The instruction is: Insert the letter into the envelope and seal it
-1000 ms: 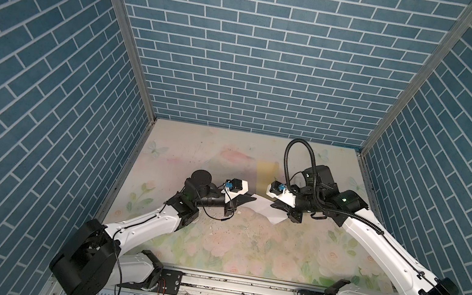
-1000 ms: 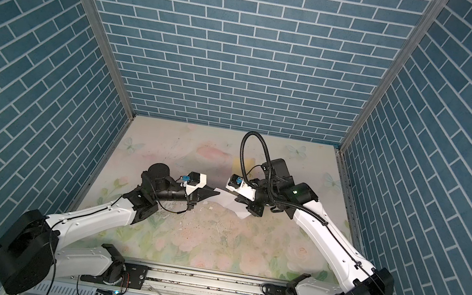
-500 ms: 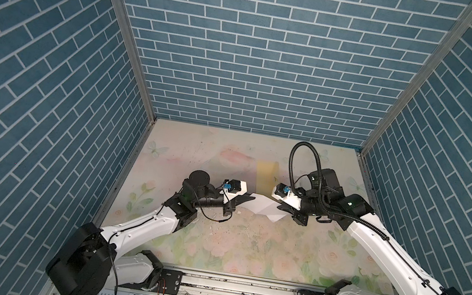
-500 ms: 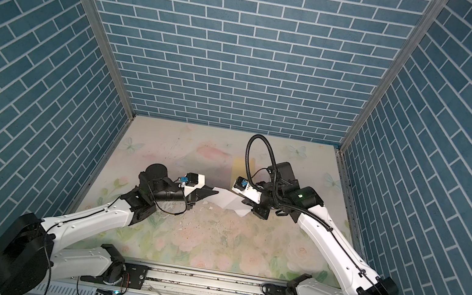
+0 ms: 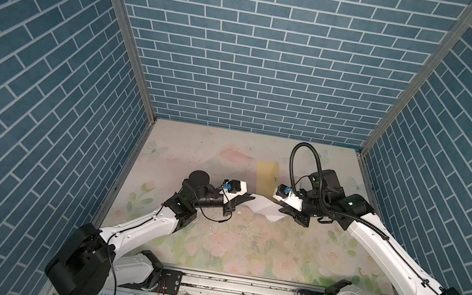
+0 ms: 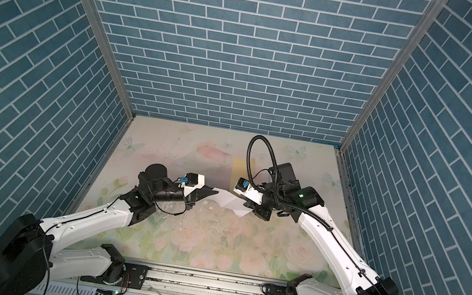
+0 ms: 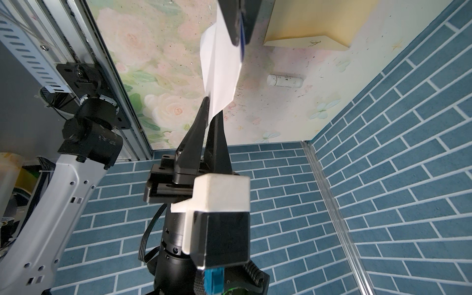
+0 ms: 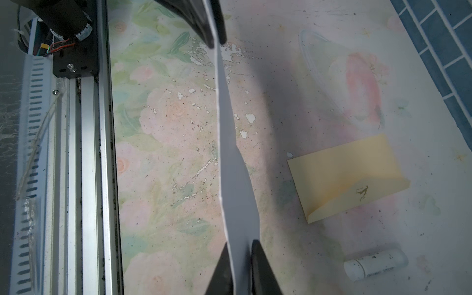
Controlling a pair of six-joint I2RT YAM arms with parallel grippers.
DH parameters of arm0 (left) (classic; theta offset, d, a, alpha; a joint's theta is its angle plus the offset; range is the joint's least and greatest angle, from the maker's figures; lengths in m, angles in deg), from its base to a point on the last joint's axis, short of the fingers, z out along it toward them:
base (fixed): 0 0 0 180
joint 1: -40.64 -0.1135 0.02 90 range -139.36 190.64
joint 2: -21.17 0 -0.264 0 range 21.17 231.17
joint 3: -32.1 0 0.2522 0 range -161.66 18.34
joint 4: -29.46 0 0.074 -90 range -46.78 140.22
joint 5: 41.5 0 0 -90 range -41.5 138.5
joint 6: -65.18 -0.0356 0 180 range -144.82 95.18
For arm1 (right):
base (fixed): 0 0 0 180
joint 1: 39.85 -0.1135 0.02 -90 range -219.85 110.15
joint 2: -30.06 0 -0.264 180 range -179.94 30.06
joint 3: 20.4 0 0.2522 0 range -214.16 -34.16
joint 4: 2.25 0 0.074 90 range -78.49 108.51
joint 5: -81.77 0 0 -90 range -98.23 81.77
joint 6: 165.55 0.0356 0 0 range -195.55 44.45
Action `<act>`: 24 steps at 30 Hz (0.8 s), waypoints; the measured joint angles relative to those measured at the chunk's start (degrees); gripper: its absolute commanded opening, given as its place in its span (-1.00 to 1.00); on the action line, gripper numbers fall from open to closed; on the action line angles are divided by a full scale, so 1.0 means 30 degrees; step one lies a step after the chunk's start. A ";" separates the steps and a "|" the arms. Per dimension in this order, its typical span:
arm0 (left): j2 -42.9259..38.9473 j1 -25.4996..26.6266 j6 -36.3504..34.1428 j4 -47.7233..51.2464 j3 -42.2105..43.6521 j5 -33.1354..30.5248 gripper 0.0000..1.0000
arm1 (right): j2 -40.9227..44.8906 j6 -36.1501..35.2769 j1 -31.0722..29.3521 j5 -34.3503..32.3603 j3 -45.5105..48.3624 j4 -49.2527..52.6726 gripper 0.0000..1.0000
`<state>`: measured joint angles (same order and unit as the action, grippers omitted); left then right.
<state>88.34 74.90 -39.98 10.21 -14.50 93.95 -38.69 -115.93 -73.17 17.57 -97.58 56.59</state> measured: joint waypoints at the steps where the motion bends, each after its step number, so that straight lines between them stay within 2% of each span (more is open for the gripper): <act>1: -0.0015 0.0000 -0.0007 0.0000 0.0000 -0.0007 -1.00 | 0.0007 0.0000 0.0015 -0.0044 0.0036 0.0022 -0.80; 6: -0.0015 0.0000 -0.0022 0.0000 0.0000 0.0000 -1.00 | 0.0007 -0.0022 0.0036 0.0029 0.0058 0.0131 -1.00; 9: -0.0015 0.0000 -0.0022 0.0000 0.0000 0.0007 -0.96 | 0.0007 -0.0015 0.0044 0.0189 0.0058 0.0131 -1.00; 12: -0.0015 0.0000 -0.0007 -0.0007 0.0000 -0.0007 -0.76 | 0.0007 -0.0015 0.0044 0.0342 0.0058 0.0117 -1.00; 16: -0.0168 0.0000 -0.0044 0.0066 0.0007 -0.0605 -0.29 | 0.0015 -0.0015 0.0044 0.0474 0.0073 -0.0007 -1.00; 17: -0.0350 0.0000 -0.0066 0.0109 0.0029 -0.0911 -0.25 | 0.0036 -0.0007 0.0044 0.0481 0.0109 -0.0102 -1.00; 19: -0.1100 0.0000 -0.0197 0.0277 0.0175 -0.1829 0.00 | 0.0160 0.0007 0.0044 0.0510 0.0306 -0.0357 -1.00; 23: -0.3402 0.0000 -0.0459 0.0379 0.0809 -0.3854 0.37 | 0.0576 0.0080 0.0044 0.0532 0.0874 -0.0969 -1.00; 24: -0.4044 0.0000 -0.0510 0.0408 0.0911 -0.4444 0.40 | 0.0707 0.0189 0.0044 0.0554 0.1042 -0.1158 -1.00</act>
<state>76.21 74.90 -41.51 11.43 -11.76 80.62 -36.57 -115.36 -73.04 19.23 -94.46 53.11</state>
